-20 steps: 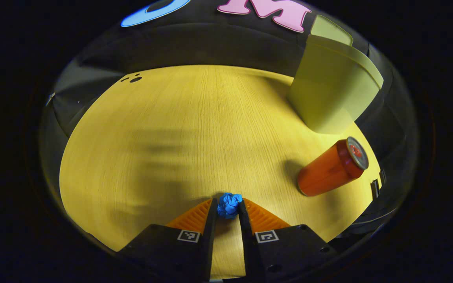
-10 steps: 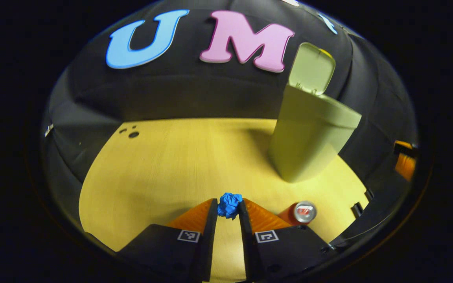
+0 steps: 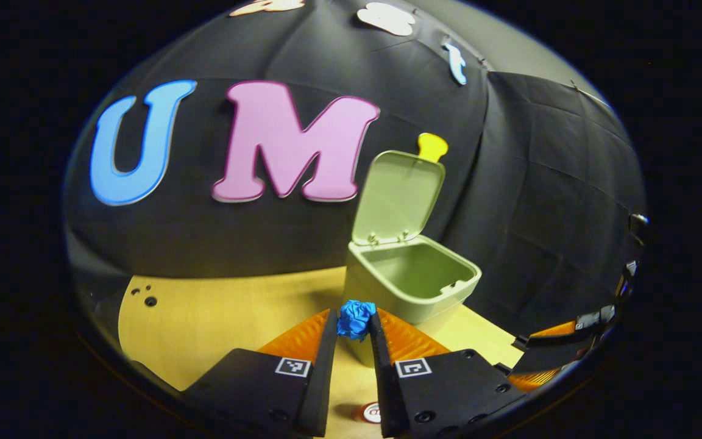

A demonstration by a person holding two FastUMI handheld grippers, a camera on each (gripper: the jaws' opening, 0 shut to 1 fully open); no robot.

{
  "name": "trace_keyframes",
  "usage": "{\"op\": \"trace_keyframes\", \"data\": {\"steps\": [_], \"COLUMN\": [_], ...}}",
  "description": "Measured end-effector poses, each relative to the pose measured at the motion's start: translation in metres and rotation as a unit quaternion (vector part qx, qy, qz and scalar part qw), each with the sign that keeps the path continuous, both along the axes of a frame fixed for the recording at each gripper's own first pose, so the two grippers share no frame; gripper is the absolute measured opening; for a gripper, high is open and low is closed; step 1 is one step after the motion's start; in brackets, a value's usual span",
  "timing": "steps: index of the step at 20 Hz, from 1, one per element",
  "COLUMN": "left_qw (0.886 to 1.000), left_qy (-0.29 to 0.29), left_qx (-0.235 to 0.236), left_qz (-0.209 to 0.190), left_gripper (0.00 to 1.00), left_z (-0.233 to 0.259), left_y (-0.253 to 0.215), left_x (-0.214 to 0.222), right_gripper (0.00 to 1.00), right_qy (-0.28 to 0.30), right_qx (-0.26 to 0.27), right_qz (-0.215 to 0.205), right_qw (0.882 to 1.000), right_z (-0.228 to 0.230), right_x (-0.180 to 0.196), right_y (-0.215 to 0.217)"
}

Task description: Press the lid of the desktop garbage bin to open it, pick up the crumpled paper on the desktop and throw it into the bin, then pick up the pop can on the desktop and drop it into the bin, and finally close the garbage bin lid.

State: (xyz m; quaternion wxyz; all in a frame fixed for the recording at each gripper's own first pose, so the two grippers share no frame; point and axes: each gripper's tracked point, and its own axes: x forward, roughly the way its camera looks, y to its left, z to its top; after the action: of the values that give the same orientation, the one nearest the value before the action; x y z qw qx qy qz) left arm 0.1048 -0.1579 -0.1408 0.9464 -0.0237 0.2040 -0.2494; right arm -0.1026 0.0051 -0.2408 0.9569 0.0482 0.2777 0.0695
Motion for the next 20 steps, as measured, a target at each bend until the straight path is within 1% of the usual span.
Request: {"op": "trace_keyframes", "data": {"steps": [2, 5, 6, 7, 9, 11, 14, 17, 18, 19, 20], "left_qw": [0.999, 0.997, 0.997, 0.996, 0.996, 0.995, 0.995, 0.995, 0.995, 0.995, 0.994], "left_qy": [-0.020, -0.043, -0.043, -0.037, -0.022, -0.008, -0.002, -0.006, -0.004, -0.002, 0.000], "left_qx": [-0.010, -0.007, -0.006, -0.002, 0.008, 0.018, 0.031, 0.037, 0.038, 0.040, 0.044], "left_qz": [-0.029, -0.059, -0.067, -0.076, -0.090, -0.098, -0.093, -0.092, -0.093, -0.095, -0.096], "left_gripper": [0.36, 0.36, 0.34, 0.36, 0.36, 0.36, 0.37, 0.49, 0.51, 0.56, 0.58], "left_z": [0.014, 0.023, 0.020, 0.016, 0.001, -0.015, -0.029, -0.034, -0.038, -0.040, -0.043], "left_y": [-0.027, -0.061, -0.072, -0.082, -0.098, -0.108, -0.110, -0.111, -0.110, -0.111, -0.110], "left_x": [0.007, 0.024, 0.028, 0.033, 0.044, 0.053, 0.065, 0.069, 0.069, 0.070, 0.072], "right_gripper": [0.98, 0.98, 0.98, 0.98, 0.98, 0.98, 0.98, 0.98, 0.98, 0.98, 0.98], "right_qy": [0.005, 0.010, 0.011, 0.012, 0.011, 0.010, 0.011, 0.013, 0.014, 0.014, 0.013], "right_qx": [0.003, 0.007, 0.007, 0.005, 0.004, 0.001, 0.005, 0.011, 0.013, 0.013, 0.014], "right_qz": [-0.005, -0.017, -0.021, -0.025, -0.033, -0.038, -0.046, -0.053, -0.054, -0.056, -0.057], "right_qw": [1.000, 1.000, 1.000, 1.000, 0.999, 0.999, 0.999, 0.998, 0.998, 0.998, 0.998], "right_z": [-0.004, -0.007, -0.008, -0.009, -0.010, -0.010, -0.014, -0.015, -0.016, -0.017, -0.017], "right_x": [-0.002, -0.007, -0.009, -0.011, -0.013, -0.014, -0.017, -0.017, -0.016, -0.016, -0.015], "right_y": [-0.003, -0.009, -0.011, -0.014, -0.018, -0.023, -0.027, -0.031, -0.033, -0.034, -0.035]}}
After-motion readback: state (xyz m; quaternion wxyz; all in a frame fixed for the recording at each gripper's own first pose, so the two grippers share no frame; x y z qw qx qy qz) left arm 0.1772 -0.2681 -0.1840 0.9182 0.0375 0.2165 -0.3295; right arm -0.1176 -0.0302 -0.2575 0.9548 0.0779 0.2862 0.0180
